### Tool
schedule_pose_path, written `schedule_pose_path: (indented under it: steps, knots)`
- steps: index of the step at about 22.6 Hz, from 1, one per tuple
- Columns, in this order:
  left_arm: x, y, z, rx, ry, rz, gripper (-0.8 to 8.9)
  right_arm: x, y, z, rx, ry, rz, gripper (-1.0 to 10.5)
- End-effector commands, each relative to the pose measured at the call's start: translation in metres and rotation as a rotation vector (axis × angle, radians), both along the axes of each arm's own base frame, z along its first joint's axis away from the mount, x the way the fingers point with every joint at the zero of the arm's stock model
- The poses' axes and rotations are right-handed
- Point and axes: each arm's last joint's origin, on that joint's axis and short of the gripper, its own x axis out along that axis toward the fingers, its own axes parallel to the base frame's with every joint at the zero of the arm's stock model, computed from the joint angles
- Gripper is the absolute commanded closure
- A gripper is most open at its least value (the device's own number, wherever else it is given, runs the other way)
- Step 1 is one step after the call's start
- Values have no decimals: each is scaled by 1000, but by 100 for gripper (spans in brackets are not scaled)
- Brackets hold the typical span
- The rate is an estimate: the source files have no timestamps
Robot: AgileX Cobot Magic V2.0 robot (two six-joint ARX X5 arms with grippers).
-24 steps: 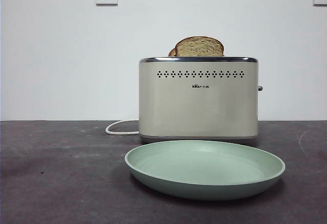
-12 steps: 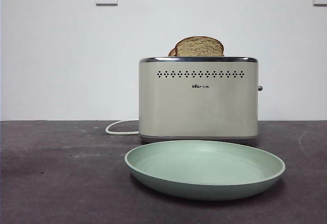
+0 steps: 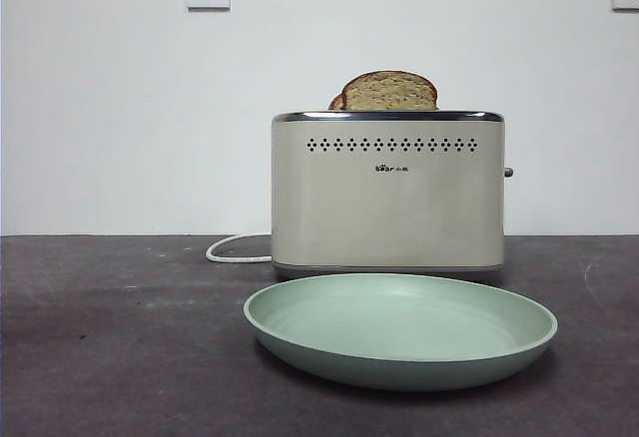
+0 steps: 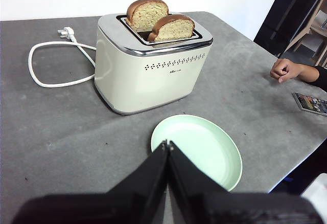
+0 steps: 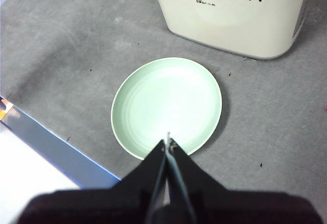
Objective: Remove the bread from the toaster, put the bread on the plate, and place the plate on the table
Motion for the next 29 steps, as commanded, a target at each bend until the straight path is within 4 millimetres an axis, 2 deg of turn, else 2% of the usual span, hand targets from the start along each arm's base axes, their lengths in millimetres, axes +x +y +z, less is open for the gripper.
schedule_pose_path:
  steps: [1,5,7,9,10,12,20,29]
  knots:
    - [0,0,1,8,-16,-10,821,0,0,1,-3,-12,12,955]
    - [0,0,1,7,-16,-9,789,0,0,1,-2,-11,12,909]
    - [0,0,1,7,-20,-9,608,0,0,1,0,-11,14,757]
    - [0,0,2,7,-29,-10,333,0,0,1,0,-11,14,573]
    - [0,0,2,7,-36,-10,251,0,0,1,0,-11,14,486]
    - [1,0,4,6,-60,-10,243,0,0,1,0,-11,14,422]
    - [16,-2,12,-19,-129,-66,244,0,0,1,0,-11,14,422]
    - [56,-11,18,-39,-192,-149,248,1,1,0,-1,-7,14,422]
